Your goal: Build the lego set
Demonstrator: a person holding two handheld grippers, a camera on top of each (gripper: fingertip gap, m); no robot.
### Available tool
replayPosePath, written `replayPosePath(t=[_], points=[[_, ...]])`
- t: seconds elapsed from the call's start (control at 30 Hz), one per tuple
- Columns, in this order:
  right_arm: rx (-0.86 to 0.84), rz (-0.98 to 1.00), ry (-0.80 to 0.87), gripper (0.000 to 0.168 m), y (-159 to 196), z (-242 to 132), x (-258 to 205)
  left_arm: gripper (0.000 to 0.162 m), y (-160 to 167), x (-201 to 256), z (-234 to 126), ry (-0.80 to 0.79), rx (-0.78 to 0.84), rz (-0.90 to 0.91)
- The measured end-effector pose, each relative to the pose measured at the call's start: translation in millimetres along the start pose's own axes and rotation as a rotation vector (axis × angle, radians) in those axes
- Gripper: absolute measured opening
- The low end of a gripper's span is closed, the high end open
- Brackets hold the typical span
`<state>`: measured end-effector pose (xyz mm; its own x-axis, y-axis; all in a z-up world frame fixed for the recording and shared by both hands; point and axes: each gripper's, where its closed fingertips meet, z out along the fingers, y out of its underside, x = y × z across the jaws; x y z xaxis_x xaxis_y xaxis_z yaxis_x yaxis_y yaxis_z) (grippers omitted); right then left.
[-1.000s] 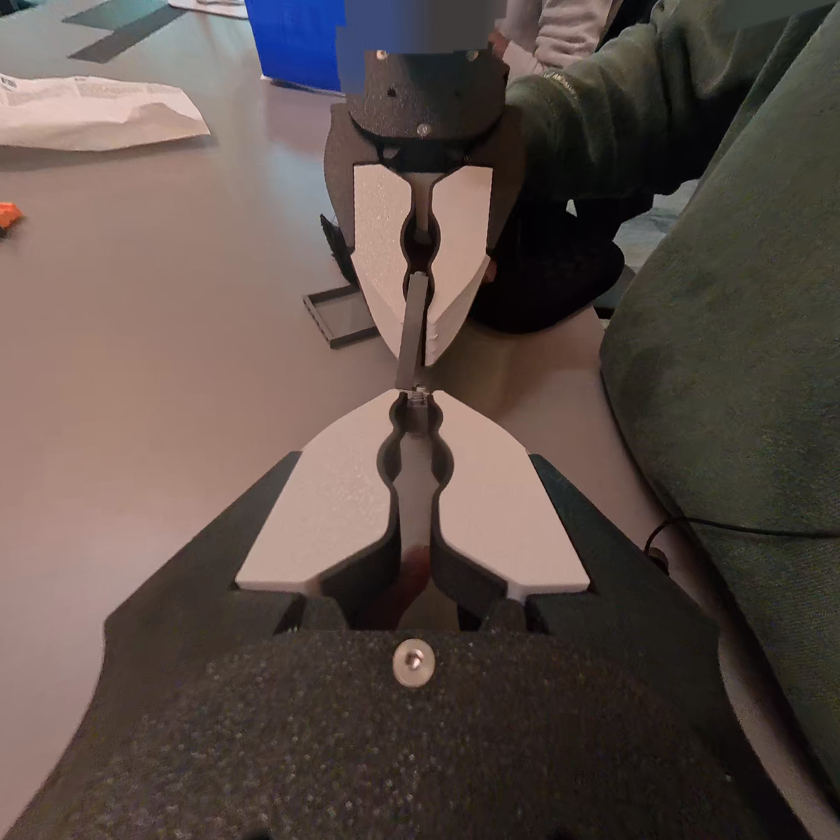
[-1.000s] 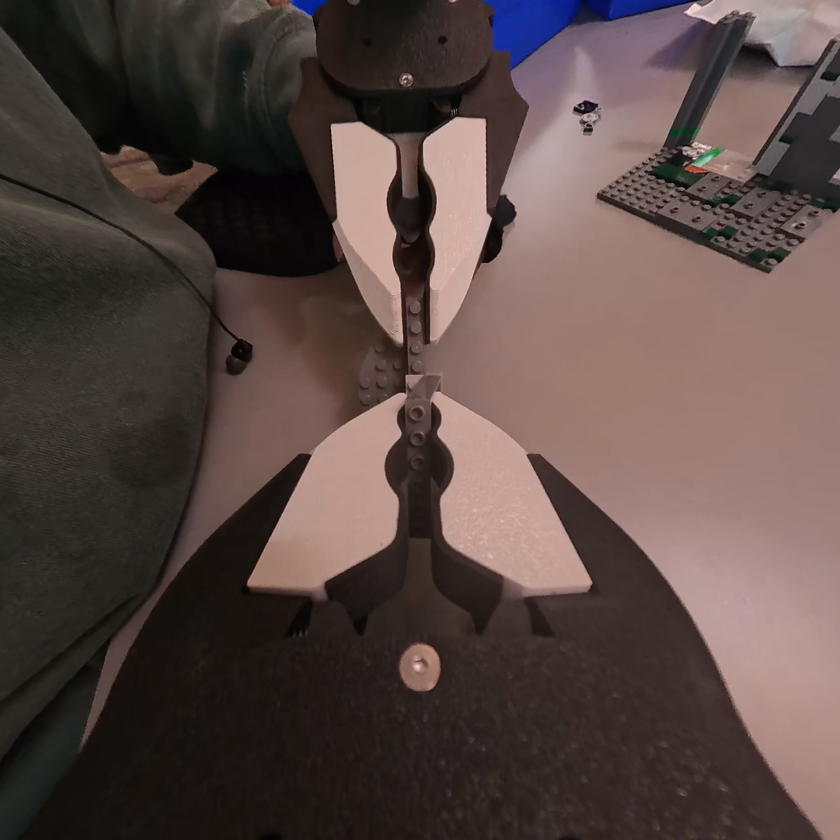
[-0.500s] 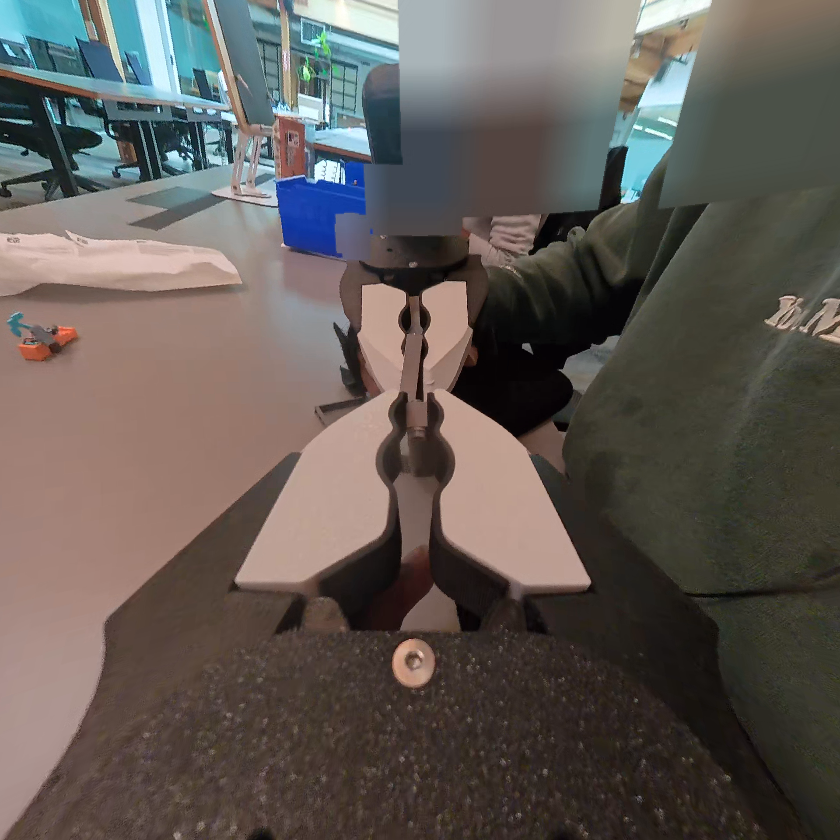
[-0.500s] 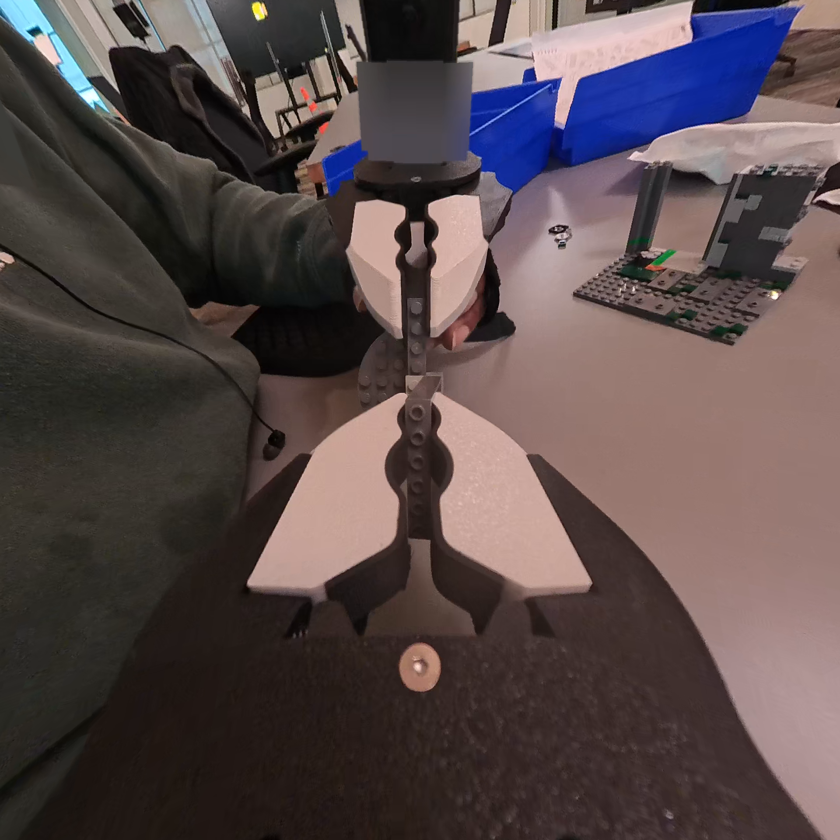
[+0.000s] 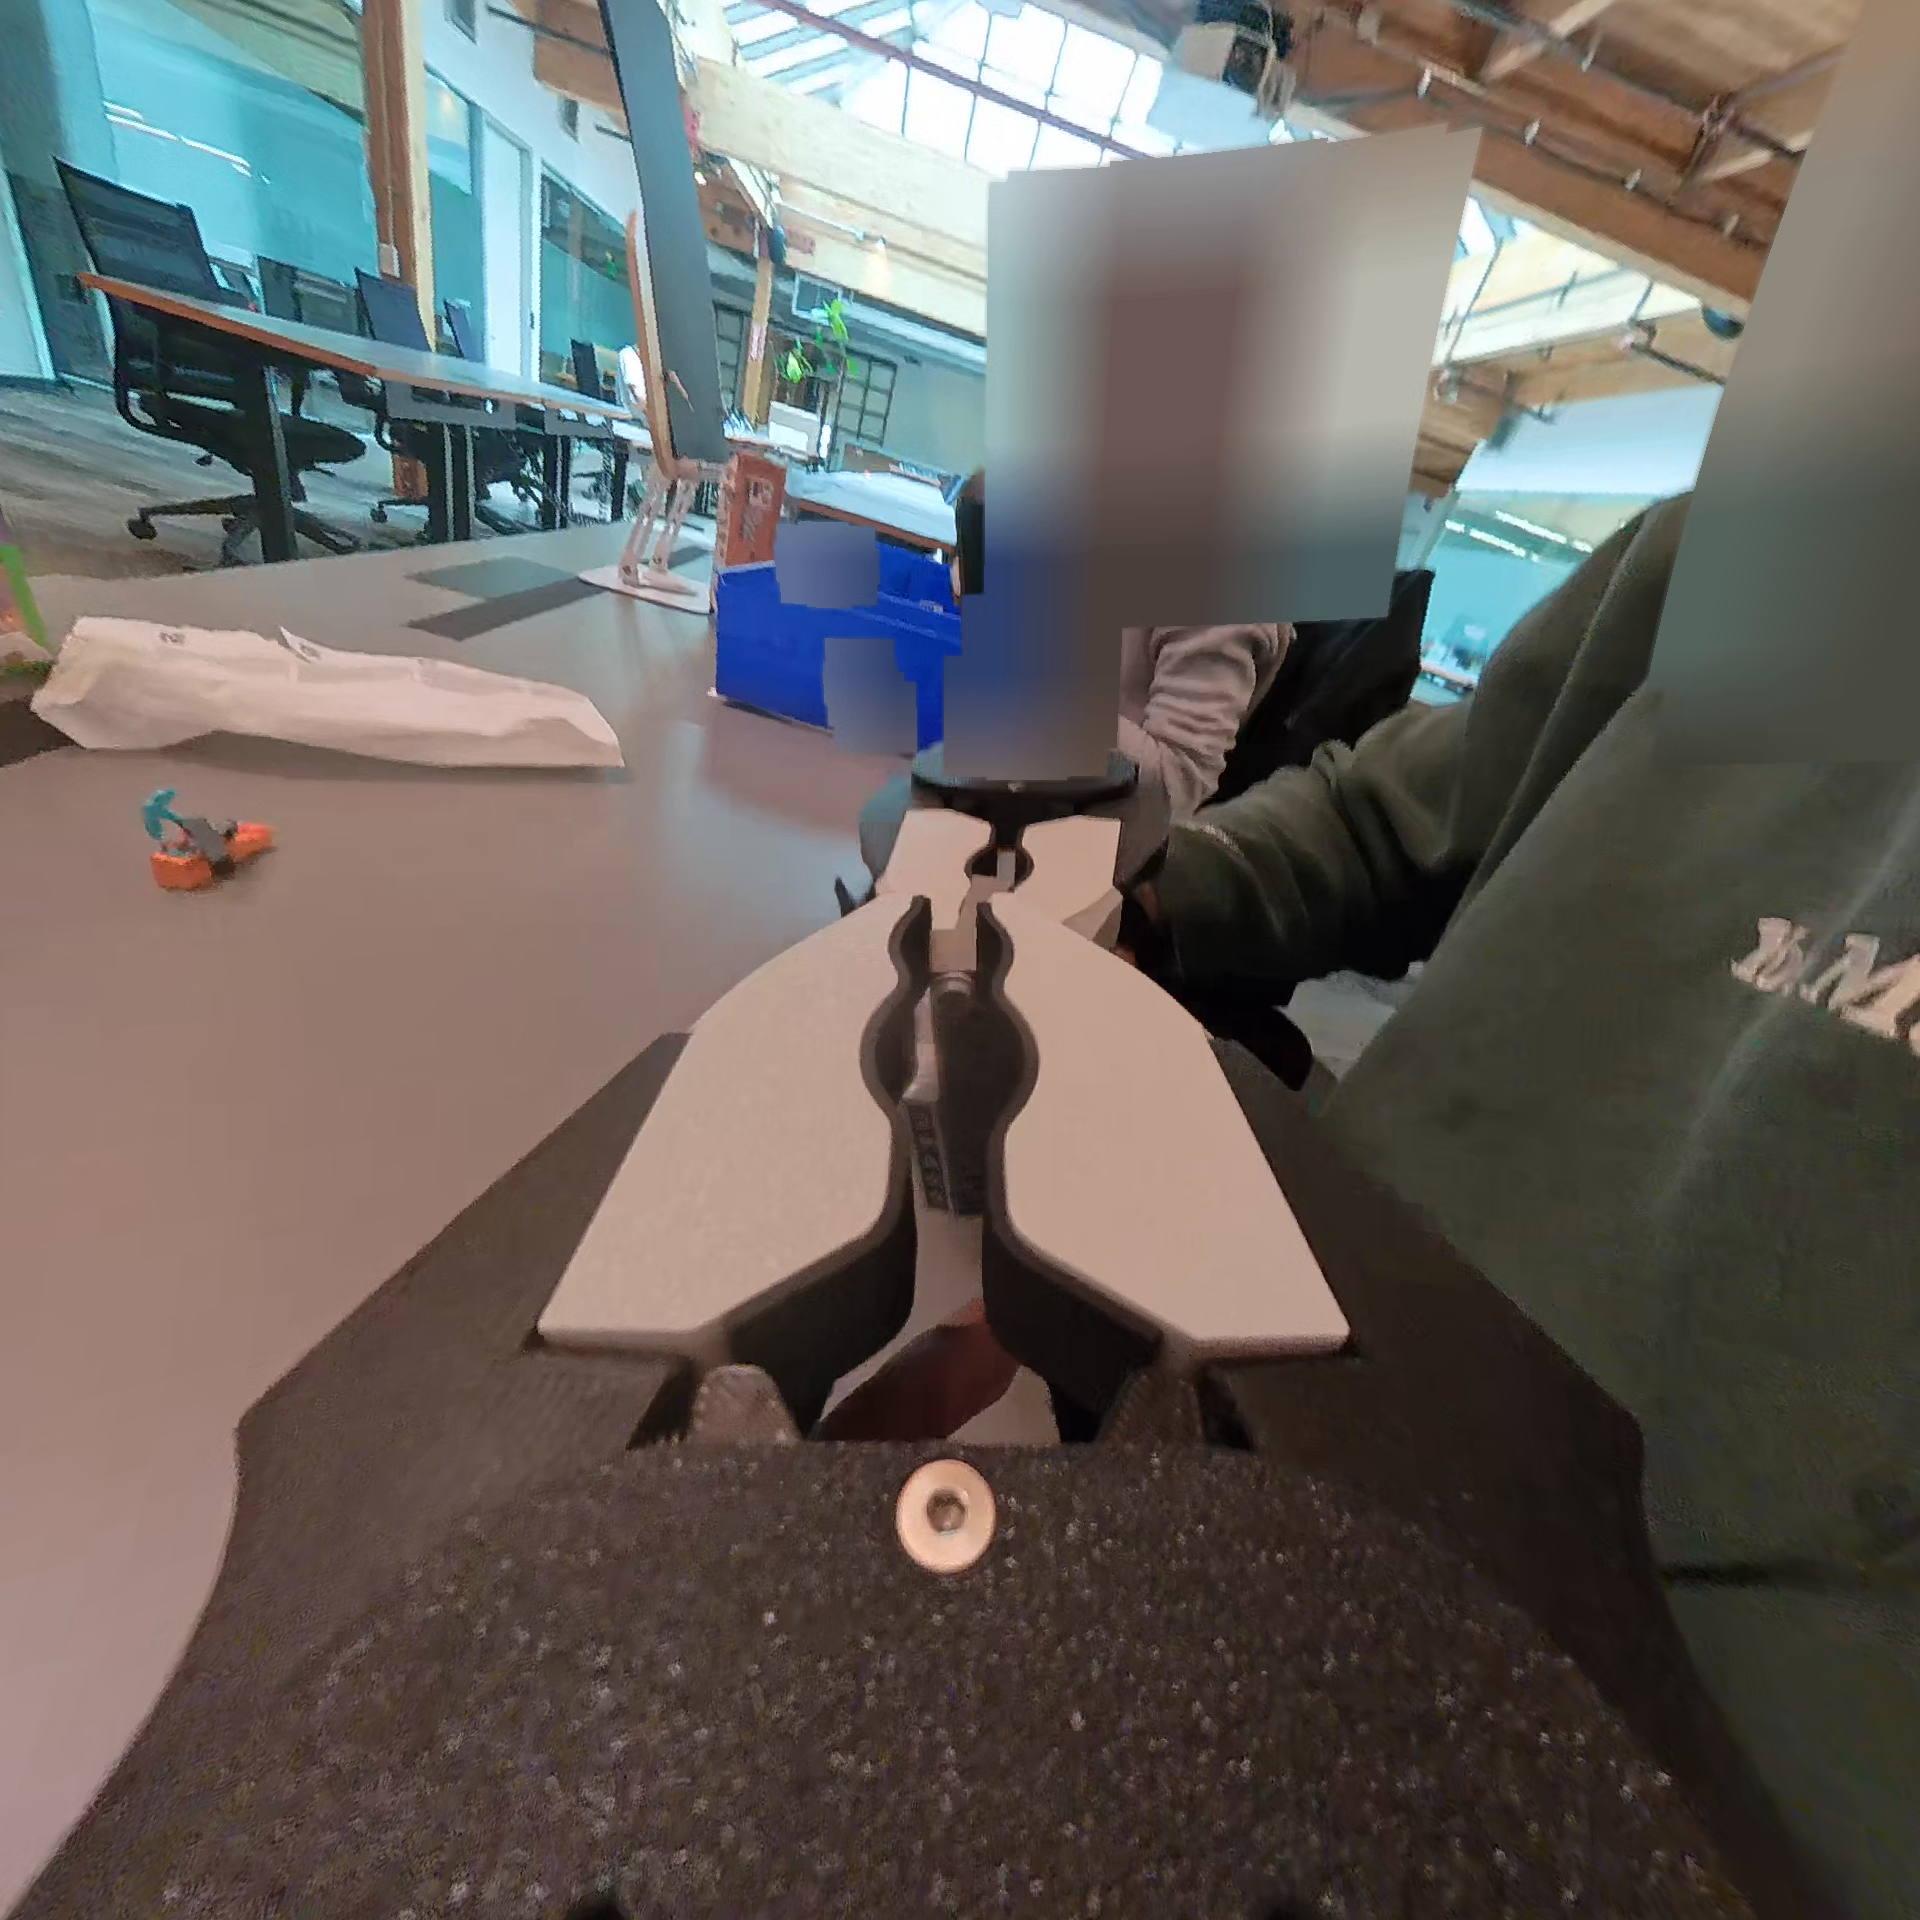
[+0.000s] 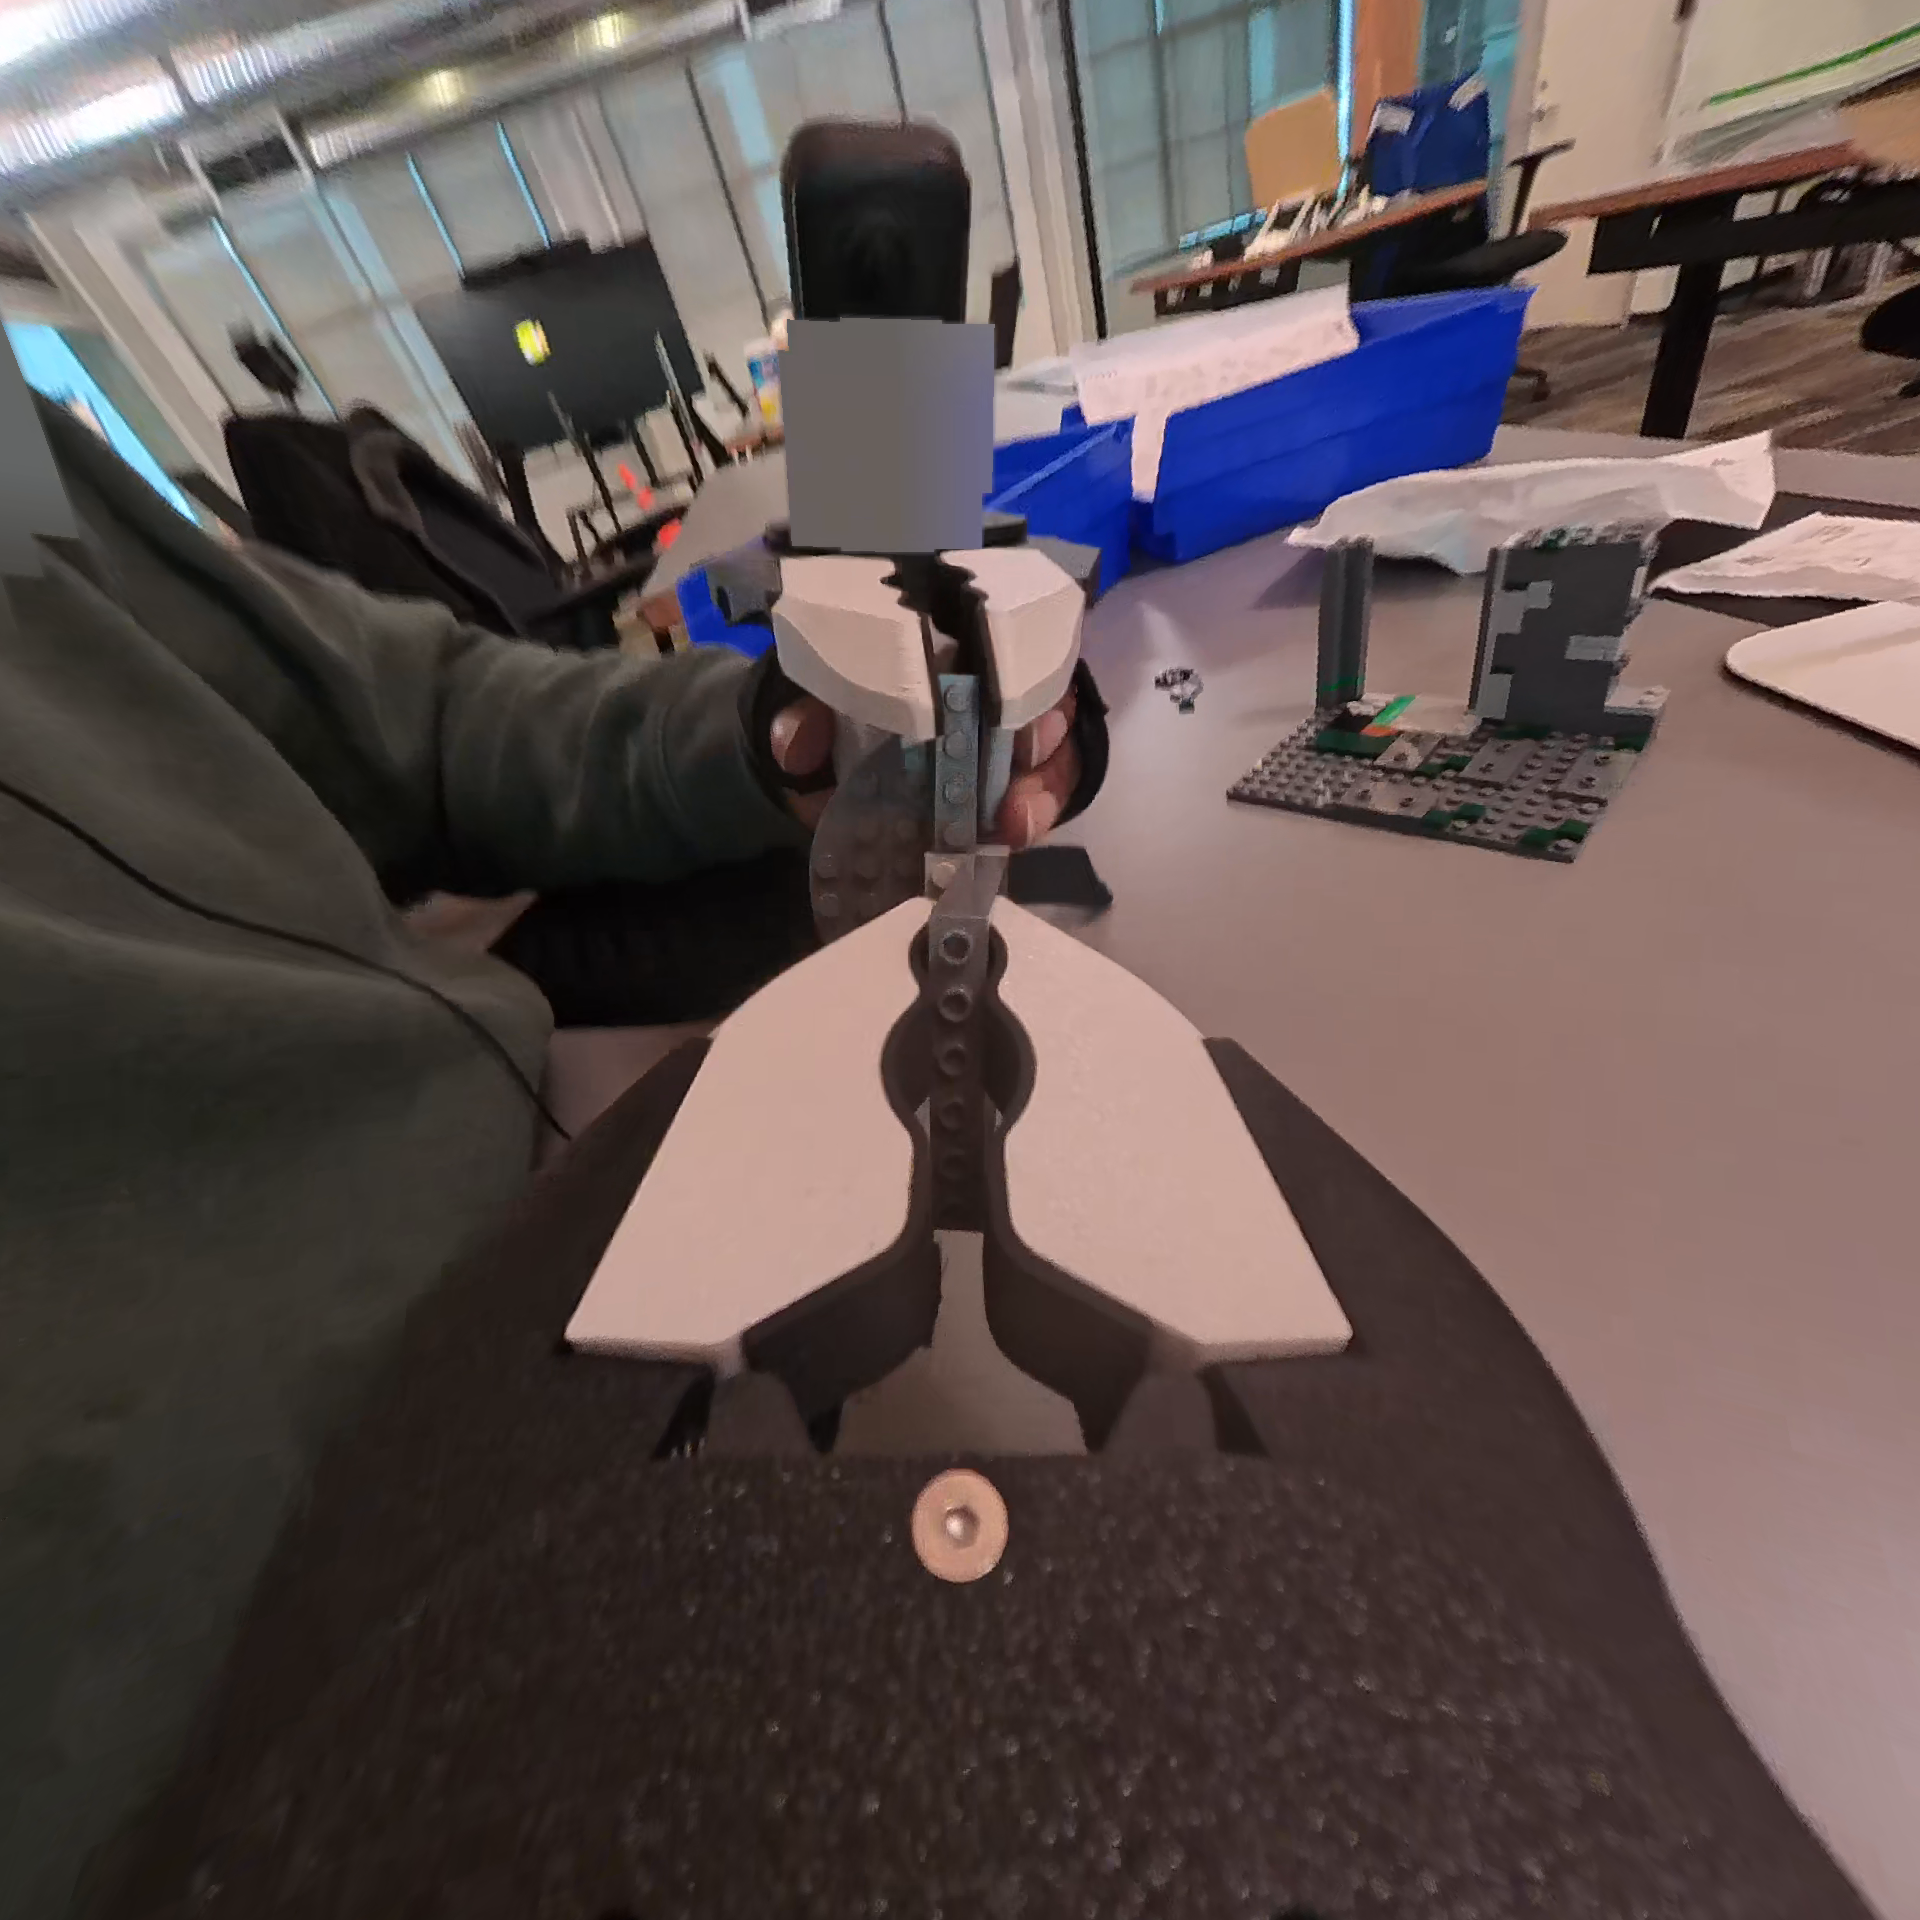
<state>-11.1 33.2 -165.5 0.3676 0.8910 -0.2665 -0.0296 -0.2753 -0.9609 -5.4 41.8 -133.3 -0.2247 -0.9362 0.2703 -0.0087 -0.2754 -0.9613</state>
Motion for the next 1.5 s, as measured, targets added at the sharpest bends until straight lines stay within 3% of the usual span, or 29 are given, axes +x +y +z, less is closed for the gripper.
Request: replayPosePath(t=[0.13,0.3,0.6,0.97,1.1,1.33,1.5], points=[[0.197,0.219,-0.079,0.003,-25,-7,0,0.009,-27,-4,14,-0.023,0.000,-0.010],[0.406,0.413,-0.175,0.003,-49,-22,5,0.009,-51,-13,36,-0.075,-0.113,0.017],[0.493,0.449,-0.192,0.003,-63,-36,12,0.007,-67,-21,48,-0.107,-0.114,0.031],[0.552,0.511,-0.266,0.003,-67,-39,10,0.016,-83,-18,39,-0.127,-0.044,0.039],[0.549,0.502,-0.254,0.003,-67,-40,12,0.013,-77,-17,24,-0.169,-0.072,0.066],[0.442,0.401,-0.153,0.003,-59,-32,18,0.009,-26,-13,11,-0.221,-0.239,0.043],[0.343,0.293,-0.082,0.003,-54,-25,19,0.001,-12,-16,9,-0.230,-0.236,0.003]])
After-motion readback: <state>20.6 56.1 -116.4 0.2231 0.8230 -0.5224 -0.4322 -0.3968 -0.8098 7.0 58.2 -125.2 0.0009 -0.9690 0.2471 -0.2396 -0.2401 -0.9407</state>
